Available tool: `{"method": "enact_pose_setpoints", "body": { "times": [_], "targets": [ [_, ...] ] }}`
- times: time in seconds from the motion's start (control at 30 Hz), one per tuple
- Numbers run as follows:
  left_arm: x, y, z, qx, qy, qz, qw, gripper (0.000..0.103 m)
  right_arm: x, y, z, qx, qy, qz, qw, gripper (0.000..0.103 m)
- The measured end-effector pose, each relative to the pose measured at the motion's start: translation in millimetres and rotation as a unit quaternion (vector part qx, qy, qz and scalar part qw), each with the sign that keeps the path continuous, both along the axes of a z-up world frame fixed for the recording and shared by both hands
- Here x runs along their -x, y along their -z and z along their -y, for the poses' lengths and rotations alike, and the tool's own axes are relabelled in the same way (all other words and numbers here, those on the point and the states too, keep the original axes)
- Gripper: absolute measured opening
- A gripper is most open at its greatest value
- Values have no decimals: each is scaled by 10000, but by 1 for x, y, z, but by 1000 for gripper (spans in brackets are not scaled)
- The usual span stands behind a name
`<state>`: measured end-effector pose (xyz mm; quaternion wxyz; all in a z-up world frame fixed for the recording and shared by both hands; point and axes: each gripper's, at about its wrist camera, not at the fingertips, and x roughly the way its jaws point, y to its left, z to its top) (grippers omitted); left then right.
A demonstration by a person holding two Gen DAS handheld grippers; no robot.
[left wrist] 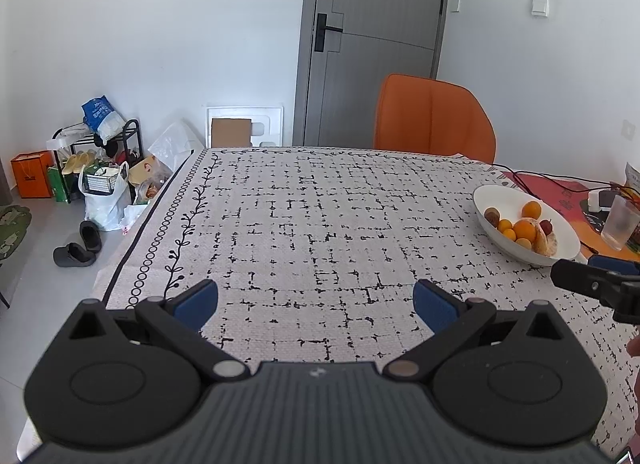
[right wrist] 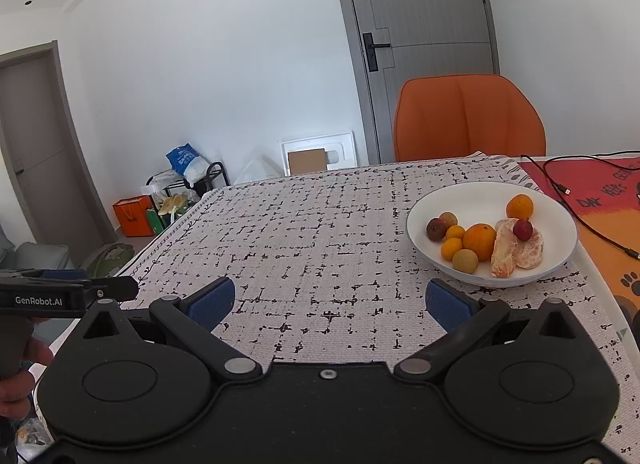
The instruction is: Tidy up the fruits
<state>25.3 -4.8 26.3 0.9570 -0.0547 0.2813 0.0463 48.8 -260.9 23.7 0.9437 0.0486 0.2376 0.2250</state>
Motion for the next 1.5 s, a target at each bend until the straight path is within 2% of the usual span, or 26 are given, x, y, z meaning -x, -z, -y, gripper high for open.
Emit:
{"method": "enact_pose_setpoints", "body": {
  "times": [1.5],
  "targets": [
    [-1, 2, 1, 71, 46, -60, 9999, 103, 0, -2, 1, 32, -13, -11, 10000, 103]
  ]
}}
